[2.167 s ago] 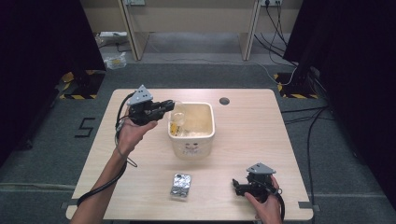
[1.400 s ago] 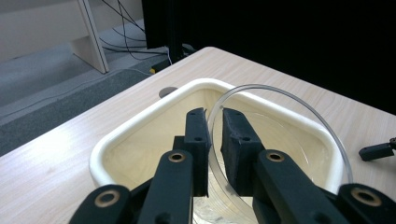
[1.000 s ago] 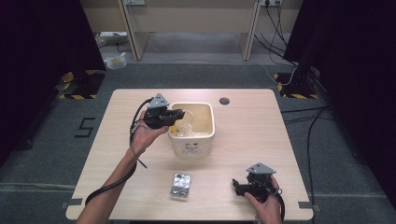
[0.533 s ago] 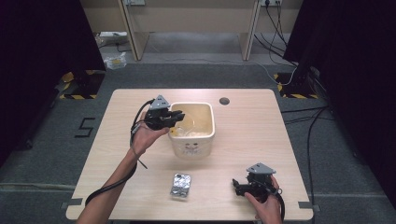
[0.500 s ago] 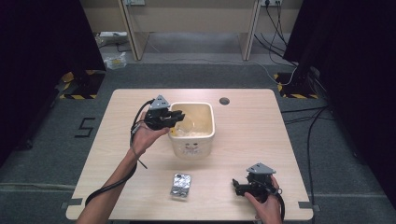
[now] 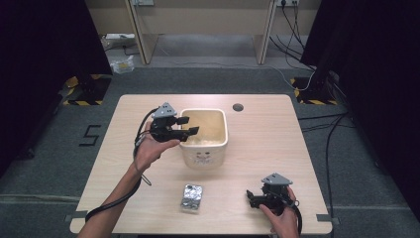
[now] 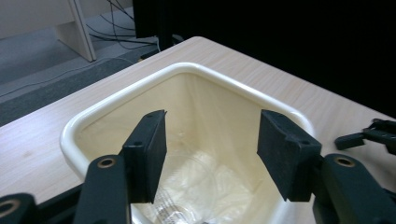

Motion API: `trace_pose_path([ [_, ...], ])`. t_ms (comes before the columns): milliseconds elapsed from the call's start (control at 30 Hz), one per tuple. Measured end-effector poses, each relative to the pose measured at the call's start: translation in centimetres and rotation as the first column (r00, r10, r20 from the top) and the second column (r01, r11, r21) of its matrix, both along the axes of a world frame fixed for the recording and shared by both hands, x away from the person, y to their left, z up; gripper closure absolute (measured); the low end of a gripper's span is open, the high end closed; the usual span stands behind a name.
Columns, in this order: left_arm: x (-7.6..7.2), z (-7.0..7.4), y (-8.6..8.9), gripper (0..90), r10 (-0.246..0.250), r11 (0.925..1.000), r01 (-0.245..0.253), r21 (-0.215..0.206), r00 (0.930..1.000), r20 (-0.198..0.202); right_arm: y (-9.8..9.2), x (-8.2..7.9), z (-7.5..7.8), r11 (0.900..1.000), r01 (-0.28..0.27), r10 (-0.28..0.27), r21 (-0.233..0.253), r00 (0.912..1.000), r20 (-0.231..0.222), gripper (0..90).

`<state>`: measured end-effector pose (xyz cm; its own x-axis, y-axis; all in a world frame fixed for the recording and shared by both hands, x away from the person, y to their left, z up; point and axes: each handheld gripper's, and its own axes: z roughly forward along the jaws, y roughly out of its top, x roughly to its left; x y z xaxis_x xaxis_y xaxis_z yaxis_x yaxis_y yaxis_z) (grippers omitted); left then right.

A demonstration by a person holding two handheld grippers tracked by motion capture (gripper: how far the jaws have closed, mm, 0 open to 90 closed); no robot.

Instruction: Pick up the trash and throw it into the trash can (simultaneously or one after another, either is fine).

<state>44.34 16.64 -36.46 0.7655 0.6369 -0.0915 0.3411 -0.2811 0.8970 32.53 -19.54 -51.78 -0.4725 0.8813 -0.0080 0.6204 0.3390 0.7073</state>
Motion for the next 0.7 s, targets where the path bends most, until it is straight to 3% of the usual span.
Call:
trace_pose_path([
  [300, -2.3, 0.6, 1.1, 35.6, -0.002, 0.9997, 0.002, -0.026, 1.0, 0.006, 0.0, 0.0, 0.0, 1.0, 0.0, 0.0, 0.0, 1.0, 0.0, 5.3],
  [700, -4.7, -0.3, 1.8, 29.1, -0.023, 0.9984, 0.023, -0.052, 0.9997, -0.001, 0.0, 0.0, 0.0, 1.0, 0.0, 0.0, 0.0, 1.0, 0.0, 5.3],
])
